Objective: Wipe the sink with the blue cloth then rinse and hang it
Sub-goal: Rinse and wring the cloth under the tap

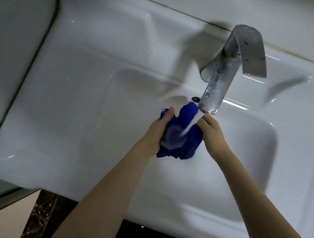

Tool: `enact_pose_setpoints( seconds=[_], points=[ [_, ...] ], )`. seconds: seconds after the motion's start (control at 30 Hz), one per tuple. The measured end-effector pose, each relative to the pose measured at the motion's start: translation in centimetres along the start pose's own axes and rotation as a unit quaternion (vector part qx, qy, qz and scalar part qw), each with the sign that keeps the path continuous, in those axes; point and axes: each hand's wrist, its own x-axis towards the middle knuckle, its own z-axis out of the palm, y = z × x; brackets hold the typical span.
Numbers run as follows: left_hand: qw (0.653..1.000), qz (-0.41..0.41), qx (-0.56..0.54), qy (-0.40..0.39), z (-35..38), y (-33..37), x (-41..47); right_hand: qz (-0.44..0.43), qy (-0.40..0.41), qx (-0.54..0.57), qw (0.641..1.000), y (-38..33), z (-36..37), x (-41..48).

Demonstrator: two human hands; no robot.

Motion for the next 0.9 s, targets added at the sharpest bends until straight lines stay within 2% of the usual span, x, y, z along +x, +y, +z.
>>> enact_pose_setpoints(
  seconds=[0.07,0.13,0.2,0.23,0.27,0.33,0.4,0.43,0.53,0.6,0.7,0.77,0.83,0.9],
  points=[
    [0.999,-0.001,0.027,0.025,1.0,0.0,-0.2,0.002,0.036,-0.009,0.999,-0.2,1.0,0.3],
    [0.999,-0.021,-0.009,0.023,1.5,-0.6,-0.2,-0.044,0.080,-0.104,0.990,0.1,3.3,-1.0],
    [0.998,0.001,-0.040,0.050,1.3,-1.6,0.2,-0.155,0.077,-0.226,0.959,0.5,5.7,-3.2],
    [0.996,0.030,-0.049,0.064,1.5,-2.0,0.0,-0.179,0.086,-0.262,0.944,0.4,6.2,-3.3],
    [0.994,0.052,-0.044,0.090,2.0,-2.3,-0.2,-0.162,0.110,-0.294,0.936,0.6,6.2,-2.0],
    [0.988,0.040,-0.025,0.149,3.3,-2.8,-0.5,-0.064,0.159,-0.262,0.950,0.7,4.8,2.0],
    [0.982,0.024,-0.003,0.189,3.7,-2.4,-0.5,0.005,0.163,-0.190,0.968,0.9,4.1,3.0],
    [0.982,0.032,0.003,0.186,3.1,-2.1,0.0,-0.002,0.155,-0.174,0.972,1.0,4.4,1.9],
    [0.985,0.056,-0.029,0.160,2.0,-0.3,0.3,-0.109,0.104,-0.197,0.969,0.9,6.3,-3.2],
    [0.983,0.043,-0.034,0.175,2.8,-1.0,-0.2,-0.093,0.118,-0.212,0.966,0.8,5.5,-1.3],
    [0.973,0.050,0.048,0.220,4.0,-2.3,-0.4,-0.033,0.153,-0.154,0.976,0.3,3.9,2.8],
    [0.971,0.067,0.040,0.226,2.8,-1.4,0.1,-0.056,0.157,-0.138,0.976,0.8,5.1,0.4],
    [0.971,0.107,0.033,0.212,1.7,-0.4,0.8,-0.091,0.128,-0.140,0.978,1.3,6.7,-3.1],
    [0.975,0.120,0.036,0.184,2.0,-1.2,0.5,-0.086,0.120,-0.168,0.975,1.0,6.7,-2.9]
  ],
)
